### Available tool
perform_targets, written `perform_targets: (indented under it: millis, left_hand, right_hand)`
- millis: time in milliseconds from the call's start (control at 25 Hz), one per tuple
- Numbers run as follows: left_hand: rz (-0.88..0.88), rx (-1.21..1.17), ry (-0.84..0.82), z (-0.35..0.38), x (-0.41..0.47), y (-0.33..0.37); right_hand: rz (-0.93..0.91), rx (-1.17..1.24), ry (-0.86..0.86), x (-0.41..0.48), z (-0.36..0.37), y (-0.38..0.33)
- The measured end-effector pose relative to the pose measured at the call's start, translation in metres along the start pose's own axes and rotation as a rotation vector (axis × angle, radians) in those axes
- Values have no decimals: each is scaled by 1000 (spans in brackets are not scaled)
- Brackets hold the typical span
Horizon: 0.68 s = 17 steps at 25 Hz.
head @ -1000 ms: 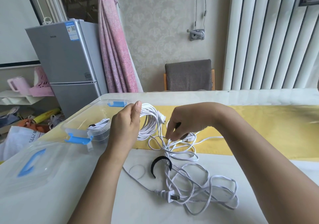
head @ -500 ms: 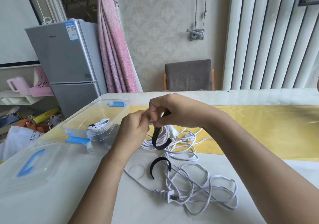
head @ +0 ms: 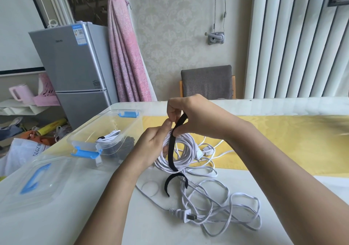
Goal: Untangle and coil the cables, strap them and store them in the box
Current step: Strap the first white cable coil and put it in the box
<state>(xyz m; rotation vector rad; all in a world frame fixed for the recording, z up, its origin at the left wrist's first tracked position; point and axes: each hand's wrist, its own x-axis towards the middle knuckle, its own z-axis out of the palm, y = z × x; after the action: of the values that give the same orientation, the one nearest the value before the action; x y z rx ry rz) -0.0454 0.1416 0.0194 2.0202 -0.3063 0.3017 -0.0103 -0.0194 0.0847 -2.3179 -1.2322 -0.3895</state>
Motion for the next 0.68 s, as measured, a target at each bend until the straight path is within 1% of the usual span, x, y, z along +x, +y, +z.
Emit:
perform_targets:
  millis: [120, 200, 240, 320, 400, 440, 480, 520, 600, 640, 680]
  left_hand:
    - [70, -16, -73, -3, -2, 0]
    - [59, 3, -123, -2, -1, 2]
    - [47, -1, -142, 1, -2, 4]
    - [36, -73, -185, 5, -3, 3]
    - [13, -173, -182, 6, -2, 3]
    - [-2, -216, -152, 5, 0, 0]
    - [-25, -254, -113, 4, 2, -2]
    - [-38, -269, -68, 4, 4, -5]
    - [-17, -236, 29, 4, 5, -6]
    - [7, -190, 78, 6, 5, -4]
    - [30, -134, 124, 7, 5, -3]
  right_hand:
    - [24, 99, -41, -1, -2, -1]
    - [42, 190, -70, -2, -3, 0]
    - [40, 215, -41, -1, -2, 2]
    - [68, 170, 108, 3, 3, 11]
    - [210, 88, 272, 6, 6, 17]
    - [293, 103, 295, 5, 3, 19]
    - [359, 174, 241, 4, 1, 23]
    - [391, 283, 126, 2, -1, 26]
    - [385, 434, -152, -3, -1, 26]
    - [374, 460, -236, -4, 2, 23]
    - [376, 469, -261, -4, 7, 21]
